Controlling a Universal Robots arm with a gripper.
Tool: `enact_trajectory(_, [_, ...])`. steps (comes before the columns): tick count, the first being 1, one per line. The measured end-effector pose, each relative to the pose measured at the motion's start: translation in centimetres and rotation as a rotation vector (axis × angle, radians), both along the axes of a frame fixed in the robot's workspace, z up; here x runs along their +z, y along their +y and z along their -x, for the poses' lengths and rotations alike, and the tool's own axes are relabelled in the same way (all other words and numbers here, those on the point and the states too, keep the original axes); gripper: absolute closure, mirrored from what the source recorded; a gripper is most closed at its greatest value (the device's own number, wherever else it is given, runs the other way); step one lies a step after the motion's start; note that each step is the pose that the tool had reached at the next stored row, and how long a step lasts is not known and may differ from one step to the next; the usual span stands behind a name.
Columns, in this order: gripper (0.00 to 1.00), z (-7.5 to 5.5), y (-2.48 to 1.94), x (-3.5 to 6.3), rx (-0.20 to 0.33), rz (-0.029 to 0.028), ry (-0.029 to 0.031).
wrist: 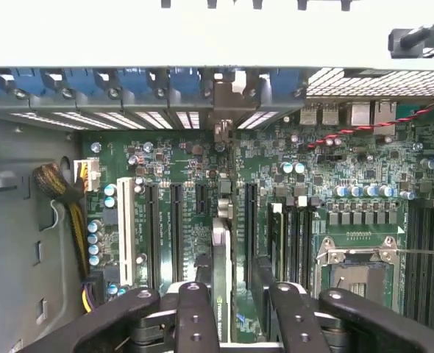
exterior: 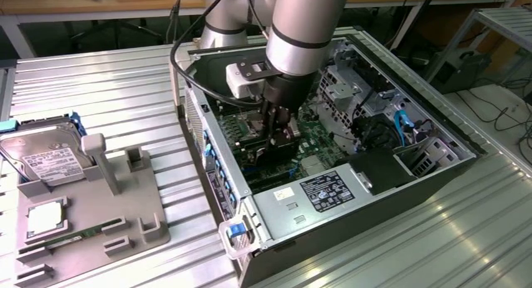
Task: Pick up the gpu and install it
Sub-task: 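Press down on the gpu until it lock into place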
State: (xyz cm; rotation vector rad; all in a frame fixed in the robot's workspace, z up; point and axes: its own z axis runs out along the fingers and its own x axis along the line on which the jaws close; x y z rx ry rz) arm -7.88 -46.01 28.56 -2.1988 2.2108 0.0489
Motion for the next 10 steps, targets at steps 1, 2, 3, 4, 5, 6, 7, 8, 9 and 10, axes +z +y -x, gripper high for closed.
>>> enact_trajectory(1, [0.66, 0.0, 0.0, 0.0, 0.0, 0.0001, 0.0])
enact_trajectory(2, [0.73, 0.0, 0.0, 0.01, 0.0, 0.0002, 0.0001])
enact_trajectory(3, [0.8, 0.0, 0.0, 0.01, 0.0, 0.0001, 0.0001])
enact_trajectory(4, [0.85, 0.0, 0.0, 0.01, 0.0, 0.0002, 0.0001])
enact_trajectory(5, [0.89, 0.0, 0.0, 0.01, 0.0, 0.0001, 0.0001])
enact_trajectory(6, [0.89, 0.0, 0.0, 0.01, 0.0, 0.0001, 0.0001])
enact_trajectory(7, [0.89, 0.0, 0.0, 0.01, 0.0, 0.0001, 0.0001])
enact_trajectory(8, [0.89, 0.0, 0.0, 0.01, 0.0, 0.0001, 0.0001])
enact_trajectory(9, [0.89, 0.0, 0.0, 0.01, 0.0, 0.0001, 0.0001])
enact_trajectory(10, [0.89, 0.0, 0.0, 0.01, 0.0, 0.0001, 0.0001])
